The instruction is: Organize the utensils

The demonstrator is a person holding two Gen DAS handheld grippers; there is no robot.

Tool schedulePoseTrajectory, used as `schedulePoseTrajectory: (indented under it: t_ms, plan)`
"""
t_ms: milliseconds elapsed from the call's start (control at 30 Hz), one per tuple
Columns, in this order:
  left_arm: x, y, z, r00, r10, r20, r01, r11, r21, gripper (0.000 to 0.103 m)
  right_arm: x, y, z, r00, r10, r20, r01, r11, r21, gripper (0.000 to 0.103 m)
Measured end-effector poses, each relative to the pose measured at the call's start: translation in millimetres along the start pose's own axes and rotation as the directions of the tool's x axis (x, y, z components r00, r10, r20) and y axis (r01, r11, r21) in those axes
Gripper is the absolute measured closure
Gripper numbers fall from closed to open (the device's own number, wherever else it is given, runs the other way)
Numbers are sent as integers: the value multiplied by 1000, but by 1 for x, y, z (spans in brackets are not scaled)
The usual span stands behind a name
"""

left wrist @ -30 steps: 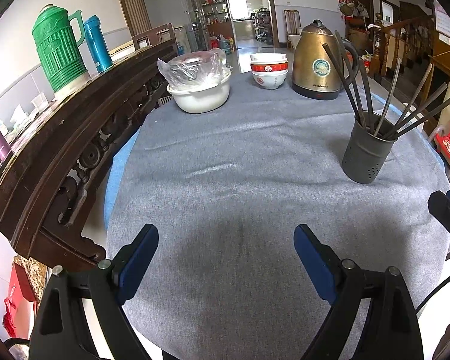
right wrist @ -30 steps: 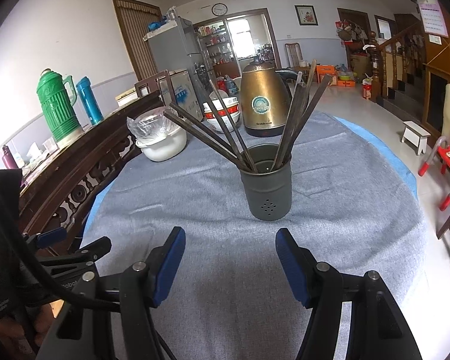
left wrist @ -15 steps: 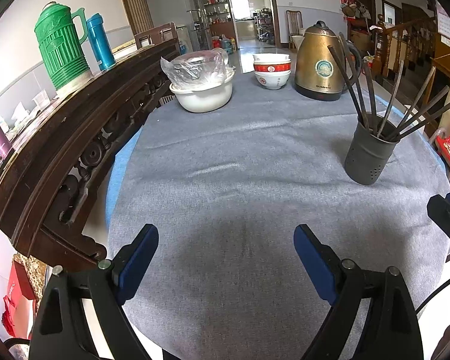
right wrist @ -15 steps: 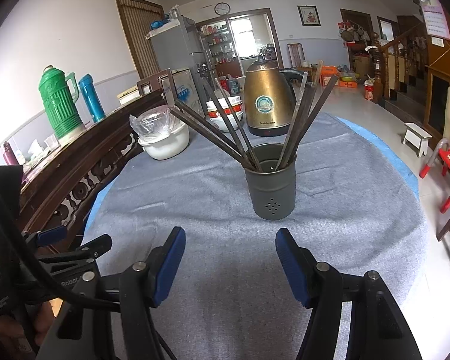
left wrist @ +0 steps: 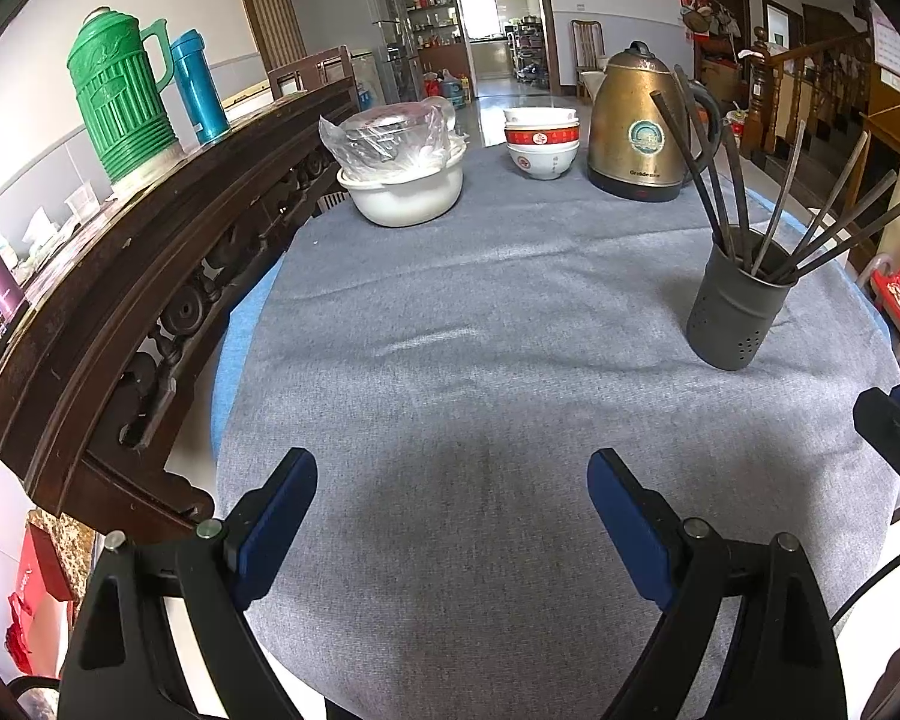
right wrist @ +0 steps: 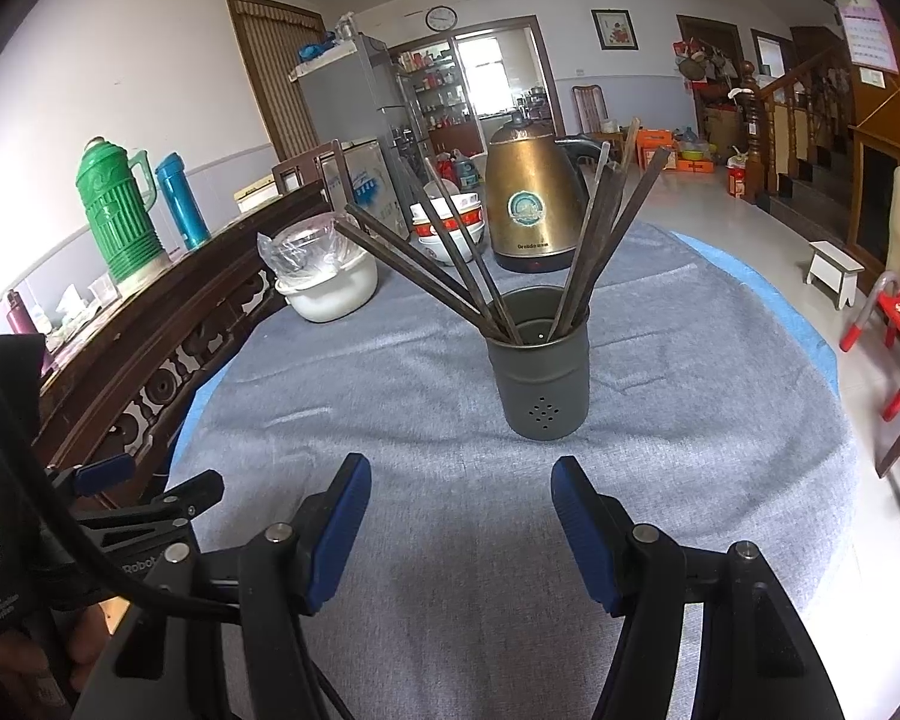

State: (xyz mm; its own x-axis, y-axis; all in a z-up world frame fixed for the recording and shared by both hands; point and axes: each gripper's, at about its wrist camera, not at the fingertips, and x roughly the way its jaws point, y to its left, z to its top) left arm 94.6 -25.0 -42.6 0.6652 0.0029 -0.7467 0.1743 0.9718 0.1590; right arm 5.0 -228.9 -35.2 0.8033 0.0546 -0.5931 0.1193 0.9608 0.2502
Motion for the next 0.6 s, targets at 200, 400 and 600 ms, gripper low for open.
schedulePoseTrajectory:
  t_ms: [200, 400, 600]
  plan:
    - [-1, -1, 0, 1000, 4, 1, -4, 1000, 2, 11, 1, -1, 0, 1000, 3, -2, -3, 1000, 2, 36]
    - [-3, -3, 1, 1000, 8, 5, -8, 1000, 8, 11, 1, -1, 0, 1000, 8, 1, -8, 1000, 4, 36]
    - [-8, -5, 3, 1000, 16, 13, -16, 1000, 14, 11, -1, -4, 1, 1000, 17, 6, -17, 1000, 8, 36]
